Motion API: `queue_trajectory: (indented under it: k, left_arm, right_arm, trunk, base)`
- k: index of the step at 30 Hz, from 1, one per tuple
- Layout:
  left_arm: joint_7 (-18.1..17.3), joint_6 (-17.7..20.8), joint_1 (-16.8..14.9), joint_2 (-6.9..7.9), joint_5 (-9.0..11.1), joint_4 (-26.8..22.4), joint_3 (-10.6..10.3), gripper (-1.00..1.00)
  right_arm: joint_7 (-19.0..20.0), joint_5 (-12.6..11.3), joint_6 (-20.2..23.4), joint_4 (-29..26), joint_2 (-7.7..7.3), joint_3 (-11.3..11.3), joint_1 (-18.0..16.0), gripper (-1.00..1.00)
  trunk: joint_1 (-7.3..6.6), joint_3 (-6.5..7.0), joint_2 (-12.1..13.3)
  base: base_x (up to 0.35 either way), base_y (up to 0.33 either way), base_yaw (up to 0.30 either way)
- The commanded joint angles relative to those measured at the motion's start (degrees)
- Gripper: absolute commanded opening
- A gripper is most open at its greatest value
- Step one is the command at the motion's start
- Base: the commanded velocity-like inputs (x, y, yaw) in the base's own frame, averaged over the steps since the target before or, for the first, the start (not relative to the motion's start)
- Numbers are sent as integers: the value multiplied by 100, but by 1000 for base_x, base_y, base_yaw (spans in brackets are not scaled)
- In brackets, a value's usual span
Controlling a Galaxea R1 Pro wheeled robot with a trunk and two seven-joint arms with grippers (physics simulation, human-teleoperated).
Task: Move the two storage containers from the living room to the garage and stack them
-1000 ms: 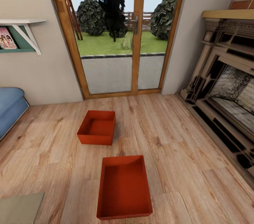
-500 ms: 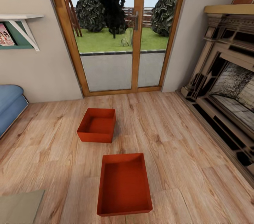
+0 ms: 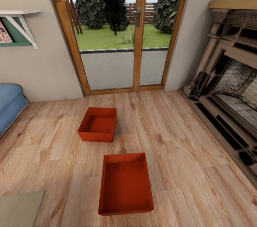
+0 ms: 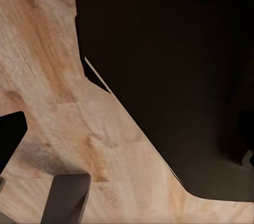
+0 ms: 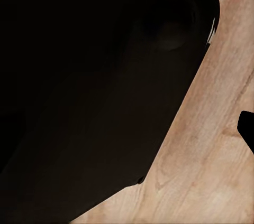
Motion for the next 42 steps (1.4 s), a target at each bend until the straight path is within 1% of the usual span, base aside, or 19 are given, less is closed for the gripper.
queue_trajectory:
  k: [1,42]
  left_arm:
    - [2,-11,-2,0,7,1,0,100]
    - [2,-11,-2,0,7,-2,0,100]
  right_arm:
    - [-11,-51,-27,13,4,49,-4,100]
    - [-11,-51,-27,13,2,49,-4,100]
  trunk:
    - [0,-13,-2]
    - [0,-385,-2]
  base:
    - [0,0,0]
    - [0,0,0]
